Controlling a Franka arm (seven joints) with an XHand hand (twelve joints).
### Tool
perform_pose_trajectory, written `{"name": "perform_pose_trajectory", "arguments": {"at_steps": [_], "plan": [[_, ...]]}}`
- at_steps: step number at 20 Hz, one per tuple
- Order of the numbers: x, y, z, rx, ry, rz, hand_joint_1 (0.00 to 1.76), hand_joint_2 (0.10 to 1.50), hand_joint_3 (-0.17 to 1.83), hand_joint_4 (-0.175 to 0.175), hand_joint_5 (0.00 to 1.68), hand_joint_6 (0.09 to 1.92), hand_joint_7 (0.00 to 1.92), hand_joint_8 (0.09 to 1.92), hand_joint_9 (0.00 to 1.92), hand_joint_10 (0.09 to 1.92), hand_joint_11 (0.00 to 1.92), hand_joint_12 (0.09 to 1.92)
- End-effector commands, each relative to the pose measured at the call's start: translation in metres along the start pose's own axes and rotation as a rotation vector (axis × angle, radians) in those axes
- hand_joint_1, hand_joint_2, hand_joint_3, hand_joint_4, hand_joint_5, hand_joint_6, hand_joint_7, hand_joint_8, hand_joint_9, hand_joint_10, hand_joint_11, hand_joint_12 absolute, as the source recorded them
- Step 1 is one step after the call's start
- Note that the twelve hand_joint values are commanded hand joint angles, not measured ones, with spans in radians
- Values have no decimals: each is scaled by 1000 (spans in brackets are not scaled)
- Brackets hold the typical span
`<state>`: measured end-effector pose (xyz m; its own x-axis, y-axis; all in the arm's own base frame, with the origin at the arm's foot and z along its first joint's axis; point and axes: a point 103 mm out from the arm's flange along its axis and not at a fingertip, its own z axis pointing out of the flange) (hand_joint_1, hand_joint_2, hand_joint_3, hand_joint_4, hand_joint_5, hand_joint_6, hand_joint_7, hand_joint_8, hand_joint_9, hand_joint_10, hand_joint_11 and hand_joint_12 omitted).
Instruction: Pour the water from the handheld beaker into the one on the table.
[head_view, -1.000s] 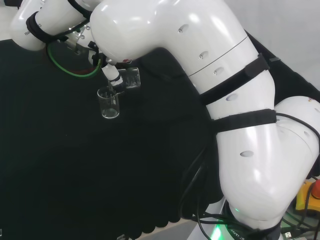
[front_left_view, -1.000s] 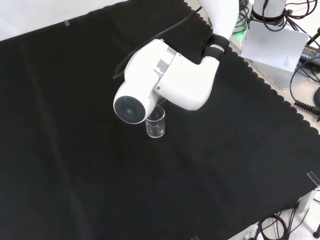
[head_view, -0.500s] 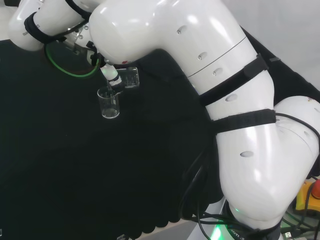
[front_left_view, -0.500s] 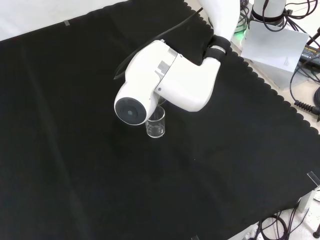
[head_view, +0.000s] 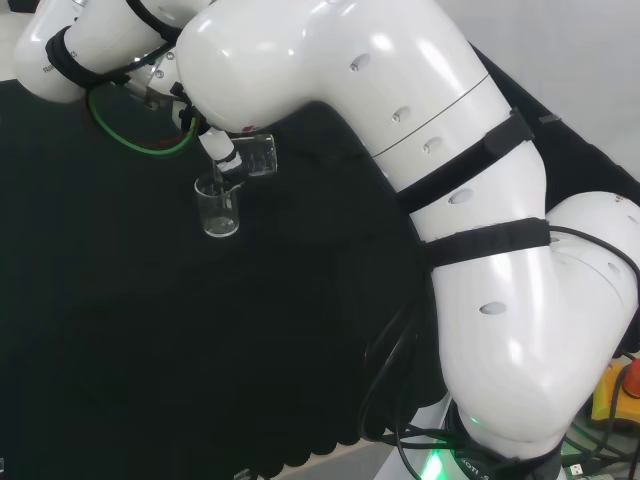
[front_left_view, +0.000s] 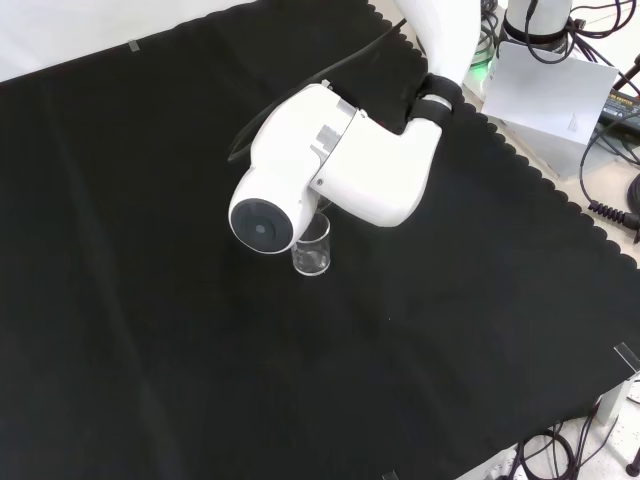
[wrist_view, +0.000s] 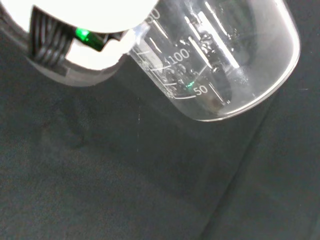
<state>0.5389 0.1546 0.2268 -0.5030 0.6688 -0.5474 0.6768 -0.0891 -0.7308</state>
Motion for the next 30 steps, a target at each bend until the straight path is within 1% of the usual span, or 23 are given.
{"name": "perform_pose_trajectory", "arguments": {"at_steps": [1,9,16,20,30], "plan": [[-1,0,-1,6,-4,1,1124,705,632,113,1199,795,1591,181,1558,87,1175,849],[-1,-2,-2,11,-15,6,1124,705,633,114,1199,797,1590,184,1558,87,1176,849],[-2,0,-3,34,-28,6,1124,704,635,115,1198,798,1589,187,1558,87,1176,848],[-2,-1,-2,29,-26,10,1124,704,635,115,1198,799,1588,188,1558,87,1177,848],[-2,-3,-4,42,-31,14,1123,703,636,116,1198,800,1587,192,1557,87,1178,847]]}}
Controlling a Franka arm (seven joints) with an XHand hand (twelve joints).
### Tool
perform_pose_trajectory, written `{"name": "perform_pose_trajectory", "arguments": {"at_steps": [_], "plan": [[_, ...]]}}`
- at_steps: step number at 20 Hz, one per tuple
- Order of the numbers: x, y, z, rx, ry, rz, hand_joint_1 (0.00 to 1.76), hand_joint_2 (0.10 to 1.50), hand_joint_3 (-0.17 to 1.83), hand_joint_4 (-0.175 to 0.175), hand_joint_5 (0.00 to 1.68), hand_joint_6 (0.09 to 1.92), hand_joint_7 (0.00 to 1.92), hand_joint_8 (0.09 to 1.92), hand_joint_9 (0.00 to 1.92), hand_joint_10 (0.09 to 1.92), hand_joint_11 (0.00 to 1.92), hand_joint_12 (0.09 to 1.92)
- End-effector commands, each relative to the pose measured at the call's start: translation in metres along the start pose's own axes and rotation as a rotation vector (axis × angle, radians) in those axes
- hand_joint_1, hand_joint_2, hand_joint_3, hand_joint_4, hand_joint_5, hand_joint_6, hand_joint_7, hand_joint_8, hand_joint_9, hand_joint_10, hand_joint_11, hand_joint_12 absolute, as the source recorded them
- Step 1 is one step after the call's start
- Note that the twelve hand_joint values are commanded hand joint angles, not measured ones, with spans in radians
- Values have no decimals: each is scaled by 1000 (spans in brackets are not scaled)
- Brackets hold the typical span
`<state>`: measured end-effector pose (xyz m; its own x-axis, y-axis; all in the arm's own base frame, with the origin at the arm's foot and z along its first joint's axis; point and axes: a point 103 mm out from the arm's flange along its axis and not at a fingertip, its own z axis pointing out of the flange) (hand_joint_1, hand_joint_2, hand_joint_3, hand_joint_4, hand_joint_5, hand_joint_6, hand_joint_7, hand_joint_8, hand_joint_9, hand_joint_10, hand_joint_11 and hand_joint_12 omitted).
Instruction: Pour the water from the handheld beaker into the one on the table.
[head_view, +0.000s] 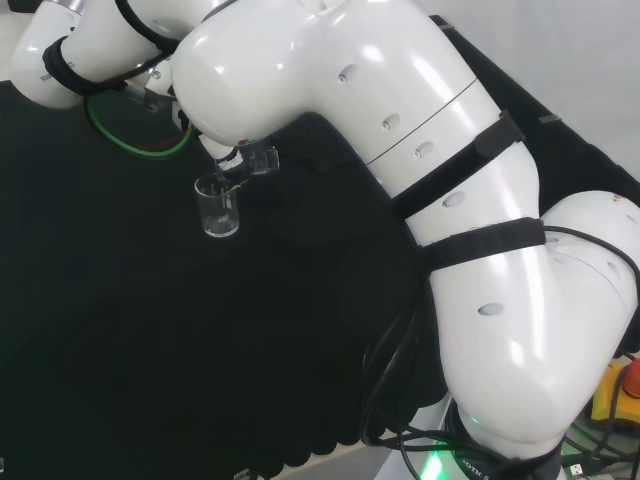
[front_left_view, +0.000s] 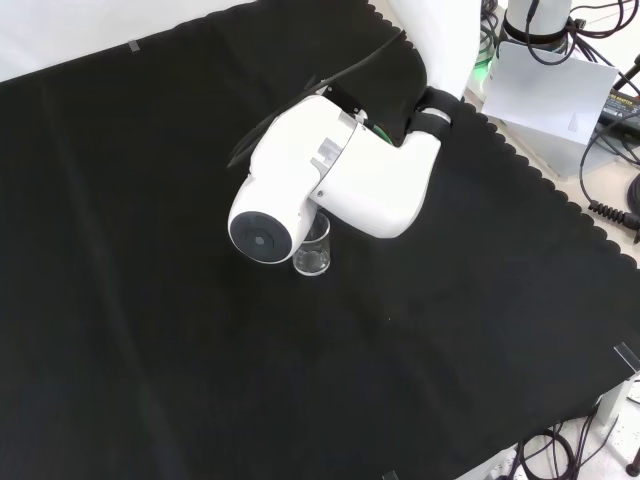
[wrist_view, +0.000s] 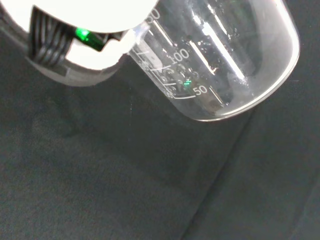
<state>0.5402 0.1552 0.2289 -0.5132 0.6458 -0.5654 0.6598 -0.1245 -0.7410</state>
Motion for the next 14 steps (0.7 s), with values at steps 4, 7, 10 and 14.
{"name": "perform_pose_trajectory", "arguments": {"at_steps": [4,7,10,14], "plan": [[-1,-3,-2,6,-1,5,1123,703,637,116,1197,800,1586,193,1557,87,1178,847],[-1,-3,-2,13,-3,2,1123,703,637,116,1197,801,1586,195,1557,87,1178,847],[-1,-2,-2,19,-6,1,1123,703,638,116,1197,801,1585,196,1557,87,1178,846],[-1,-3,-1,20,-5,4,1123,703,638,117,1197,801,1585,197,1557,87,1178,846]]}}
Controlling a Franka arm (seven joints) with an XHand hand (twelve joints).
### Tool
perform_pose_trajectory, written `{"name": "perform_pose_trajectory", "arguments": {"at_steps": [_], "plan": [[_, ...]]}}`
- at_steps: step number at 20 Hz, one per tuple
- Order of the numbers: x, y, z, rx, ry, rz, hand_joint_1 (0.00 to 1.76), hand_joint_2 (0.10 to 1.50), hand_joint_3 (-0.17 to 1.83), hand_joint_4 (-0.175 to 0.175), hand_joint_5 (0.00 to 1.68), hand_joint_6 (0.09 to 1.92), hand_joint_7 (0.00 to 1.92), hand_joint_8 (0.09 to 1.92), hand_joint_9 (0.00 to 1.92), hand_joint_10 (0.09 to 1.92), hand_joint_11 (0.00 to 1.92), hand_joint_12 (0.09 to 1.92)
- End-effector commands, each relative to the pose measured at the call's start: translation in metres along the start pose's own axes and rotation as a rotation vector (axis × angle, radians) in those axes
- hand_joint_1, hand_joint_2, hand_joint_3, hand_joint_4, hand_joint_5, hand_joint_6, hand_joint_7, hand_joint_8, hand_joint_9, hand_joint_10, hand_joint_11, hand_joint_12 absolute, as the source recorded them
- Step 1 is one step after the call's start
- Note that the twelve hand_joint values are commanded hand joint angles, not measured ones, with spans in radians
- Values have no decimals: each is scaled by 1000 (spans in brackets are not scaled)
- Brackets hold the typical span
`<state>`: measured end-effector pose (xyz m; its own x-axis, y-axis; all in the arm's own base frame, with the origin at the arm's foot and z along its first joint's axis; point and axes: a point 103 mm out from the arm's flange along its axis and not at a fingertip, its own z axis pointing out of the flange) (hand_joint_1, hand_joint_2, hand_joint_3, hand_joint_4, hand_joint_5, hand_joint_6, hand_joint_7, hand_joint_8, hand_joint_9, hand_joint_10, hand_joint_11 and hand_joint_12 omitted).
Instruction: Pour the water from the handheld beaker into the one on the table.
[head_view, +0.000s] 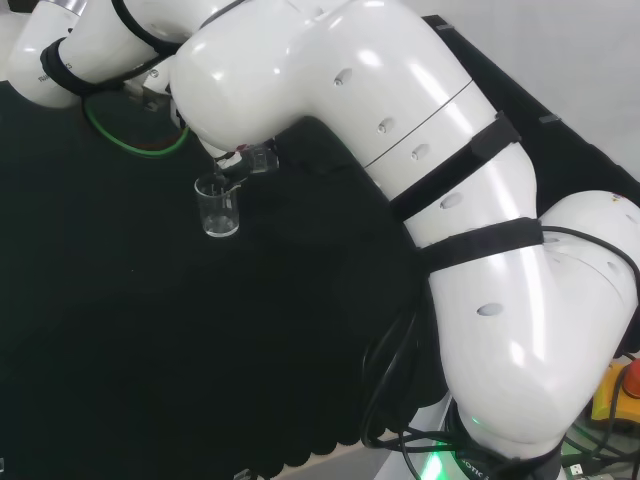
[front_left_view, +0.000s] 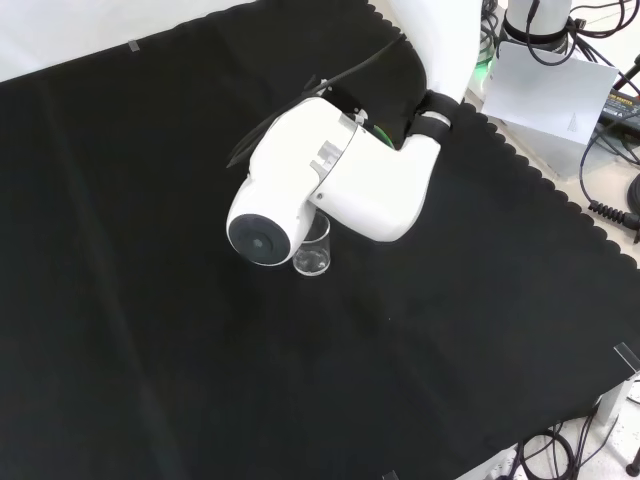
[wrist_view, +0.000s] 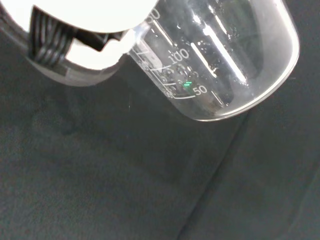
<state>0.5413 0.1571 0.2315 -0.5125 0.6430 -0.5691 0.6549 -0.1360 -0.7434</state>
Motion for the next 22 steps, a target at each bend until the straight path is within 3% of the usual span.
{"name": "perform_pose_trajectory", "arguments": {"at_steps": [1,22], "plan": [[0,-1,2,11,-5,1,1123,703,638,117,1197,802,1585,198,1557,87,1178,846],[-2,0,4,15,-5,4,1123,702,640,118,1197,803,1581,206,1557,87,1179,845]]}}
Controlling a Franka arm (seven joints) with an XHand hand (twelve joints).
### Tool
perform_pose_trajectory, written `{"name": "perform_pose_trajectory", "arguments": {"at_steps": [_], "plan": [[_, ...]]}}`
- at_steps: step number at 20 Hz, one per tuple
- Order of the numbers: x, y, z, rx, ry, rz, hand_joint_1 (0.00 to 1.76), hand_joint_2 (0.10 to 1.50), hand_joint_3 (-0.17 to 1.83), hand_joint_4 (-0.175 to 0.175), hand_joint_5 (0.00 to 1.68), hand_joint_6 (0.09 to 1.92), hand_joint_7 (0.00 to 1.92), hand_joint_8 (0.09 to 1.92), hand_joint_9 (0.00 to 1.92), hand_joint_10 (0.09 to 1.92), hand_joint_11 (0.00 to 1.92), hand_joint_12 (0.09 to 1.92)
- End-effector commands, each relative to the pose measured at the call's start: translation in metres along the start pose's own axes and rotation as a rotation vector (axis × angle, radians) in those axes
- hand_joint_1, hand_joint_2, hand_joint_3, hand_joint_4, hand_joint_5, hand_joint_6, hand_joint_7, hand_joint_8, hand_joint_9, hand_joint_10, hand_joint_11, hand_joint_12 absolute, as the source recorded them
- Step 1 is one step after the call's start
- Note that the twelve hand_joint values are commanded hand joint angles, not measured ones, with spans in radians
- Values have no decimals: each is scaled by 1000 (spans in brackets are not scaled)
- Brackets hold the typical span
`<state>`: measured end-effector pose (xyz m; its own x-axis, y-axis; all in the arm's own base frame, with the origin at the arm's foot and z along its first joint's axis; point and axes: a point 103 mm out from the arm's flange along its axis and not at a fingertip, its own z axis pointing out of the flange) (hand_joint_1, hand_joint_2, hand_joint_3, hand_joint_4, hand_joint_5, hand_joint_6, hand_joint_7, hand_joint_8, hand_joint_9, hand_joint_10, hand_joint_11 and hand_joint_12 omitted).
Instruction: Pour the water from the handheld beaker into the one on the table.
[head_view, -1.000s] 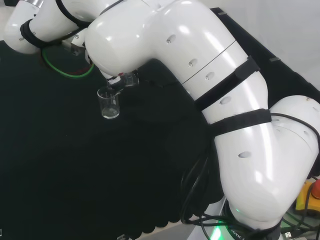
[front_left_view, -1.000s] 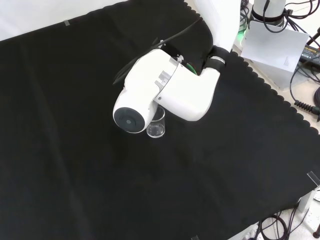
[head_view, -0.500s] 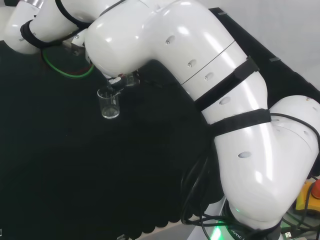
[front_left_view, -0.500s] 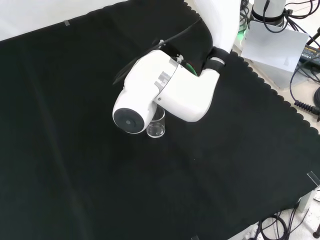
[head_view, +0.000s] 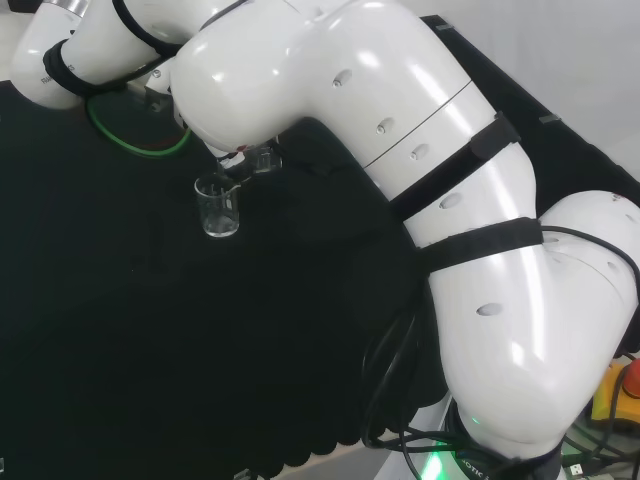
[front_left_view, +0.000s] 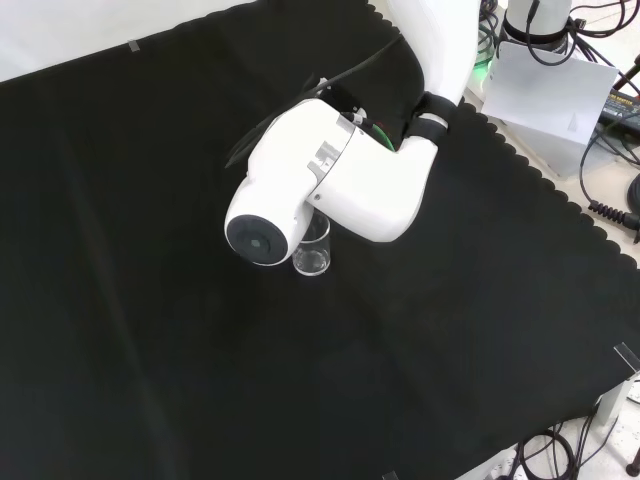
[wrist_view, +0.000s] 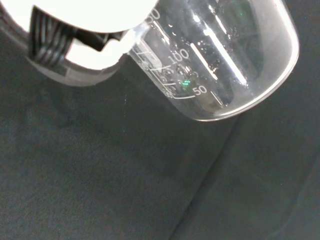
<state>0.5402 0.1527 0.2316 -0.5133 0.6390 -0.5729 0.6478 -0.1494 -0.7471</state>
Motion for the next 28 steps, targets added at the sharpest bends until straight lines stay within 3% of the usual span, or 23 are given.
{"name": "perform_pose_trajectory", "arguments": {"at_steps": [1,12,28], "plan": [[0,0,0,0,0,0,1123,702,640,118,1197,803,1581,206,1557,87,1179,845],[-1,-1,-1,-32,20,-9,1123,702,640,119,1196,804,1579,211,1557,87,1180,845],[-17,0,7,-132,195,-86,1122,702,642,119,1196,805,1576,218,1556,87,1181,844]]}}
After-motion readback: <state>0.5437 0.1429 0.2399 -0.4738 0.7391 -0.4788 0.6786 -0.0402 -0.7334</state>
